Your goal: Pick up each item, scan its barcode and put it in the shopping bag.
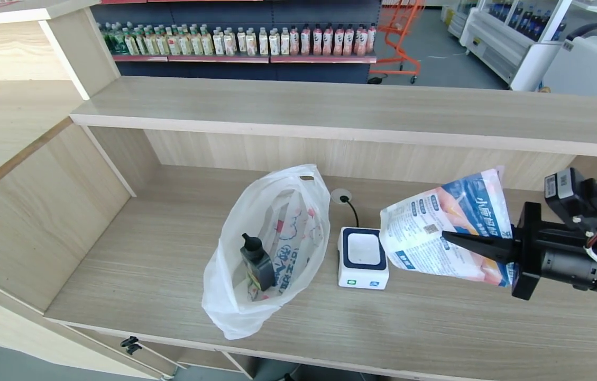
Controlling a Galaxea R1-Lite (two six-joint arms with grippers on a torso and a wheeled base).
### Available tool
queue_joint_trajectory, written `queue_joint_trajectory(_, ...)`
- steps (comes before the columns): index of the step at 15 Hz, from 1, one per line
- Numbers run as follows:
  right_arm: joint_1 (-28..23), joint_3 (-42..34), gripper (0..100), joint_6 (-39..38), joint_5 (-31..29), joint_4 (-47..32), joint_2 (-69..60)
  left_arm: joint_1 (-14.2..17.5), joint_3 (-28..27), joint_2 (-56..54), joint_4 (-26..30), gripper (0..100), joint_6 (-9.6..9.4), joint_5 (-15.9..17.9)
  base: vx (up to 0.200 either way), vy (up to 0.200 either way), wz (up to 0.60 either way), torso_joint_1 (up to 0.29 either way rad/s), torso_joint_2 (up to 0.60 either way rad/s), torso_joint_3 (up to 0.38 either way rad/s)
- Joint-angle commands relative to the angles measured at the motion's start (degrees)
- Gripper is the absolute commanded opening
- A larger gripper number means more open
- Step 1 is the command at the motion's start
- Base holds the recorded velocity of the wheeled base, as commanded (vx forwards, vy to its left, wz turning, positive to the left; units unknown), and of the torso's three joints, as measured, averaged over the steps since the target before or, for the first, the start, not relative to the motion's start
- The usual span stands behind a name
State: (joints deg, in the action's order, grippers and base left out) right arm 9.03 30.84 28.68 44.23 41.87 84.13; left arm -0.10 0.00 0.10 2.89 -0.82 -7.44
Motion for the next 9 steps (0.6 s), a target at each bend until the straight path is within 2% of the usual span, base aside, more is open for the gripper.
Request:
queue_joint_trajectory(1, 0.28, 1.50, 0, 0.32, 0.07, 2.77, 6.31, 0.01, 0.00, -0.01, 0.01, 100, 0.03, -0.03, 0.000, 0.000, 0.00, 0.000, 0.00, 0.000)
queue_joint_trajectory(2, 0.28, 1.50, 0, 0.32, 0.07, 2.77, 6.31, 0.01, 0.00, -0.01, 0.01, 100, 0.03, -0.03, 0.000, 0.000, 0.00, 0.000, 0.00, 0.000)
queue_joint_trajectory(5, 0.37, 2.20, 0, 2.43, 0.16, 17.54, 18.35, 0.01, 0.00, -0.01, 0.01, 100, 0.03, -0.03, 0.000, 0.000, 0.00, 0.000, 0.00, 0.000)
queue_joint_trajectory(7, 0.11, 3.08, 0, 2.60, 0.68, 23.08, 23.10, 0.01, 0.00, -0.01, 0.01, 100, 0.03, -0.03, 0.000, 0.000, 0.00, 0.000, 0.00, 0.000)
queue_joint_trajectory(9, 0.11, 3.17, 0, 2.60, 0.68, 23.16, 24.24, 0.01, 0.00, -0.01, 0.01, 100, 0.03, -0.03, 0.000, 0.000, 0.00, 0.000, 0.00, 0.000)
